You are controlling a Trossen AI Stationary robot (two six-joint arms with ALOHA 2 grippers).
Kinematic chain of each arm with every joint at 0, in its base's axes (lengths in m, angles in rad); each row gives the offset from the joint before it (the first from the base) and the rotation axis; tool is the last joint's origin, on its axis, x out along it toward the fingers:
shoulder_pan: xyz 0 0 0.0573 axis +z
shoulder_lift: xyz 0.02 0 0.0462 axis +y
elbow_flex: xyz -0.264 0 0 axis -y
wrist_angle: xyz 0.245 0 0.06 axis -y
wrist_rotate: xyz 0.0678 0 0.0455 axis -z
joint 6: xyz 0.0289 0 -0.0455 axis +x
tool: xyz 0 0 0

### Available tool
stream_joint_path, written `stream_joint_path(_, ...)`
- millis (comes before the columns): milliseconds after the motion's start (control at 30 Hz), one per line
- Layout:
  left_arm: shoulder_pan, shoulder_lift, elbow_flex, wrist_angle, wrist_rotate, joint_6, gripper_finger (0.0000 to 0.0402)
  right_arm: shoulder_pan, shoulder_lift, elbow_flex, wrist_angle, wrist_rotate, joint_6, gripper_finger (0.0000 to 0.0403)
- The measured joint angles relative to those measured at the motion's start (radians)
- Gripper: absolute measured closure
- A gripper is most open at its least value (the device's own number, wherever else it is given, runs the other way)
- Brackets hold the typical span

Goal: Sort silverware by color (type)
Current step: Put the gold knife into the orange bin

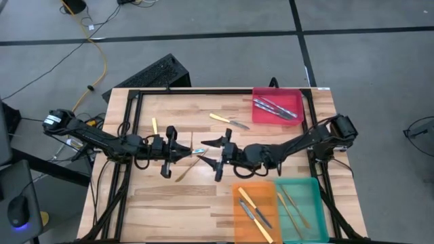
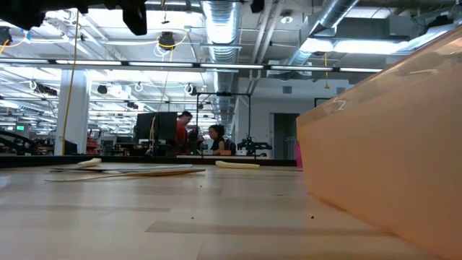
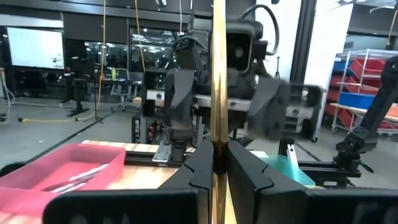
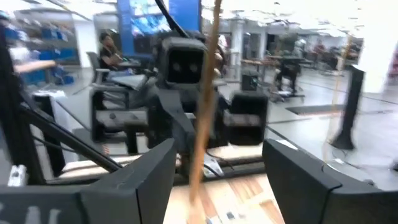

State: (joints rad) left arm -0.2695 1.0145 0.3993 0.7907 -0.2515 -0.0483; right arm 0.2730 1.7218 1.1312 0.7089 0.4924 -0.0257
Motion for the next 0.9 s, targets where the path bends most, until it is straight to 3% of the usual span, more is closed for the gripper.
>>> stream_joint_path(333,0.000,0.000,0.001,-0.026,0.001,0.002,0.0388,-0.018,0.084,0.109,0.000,-0.049,-0.009,0.0138)
stream_joint_path(900,-0.007,0.000,0.001,-0.033,0.001,0.002,0.0388,-0.034,0.086,0.117,0.001,-0.051,-0.005,0.0140)
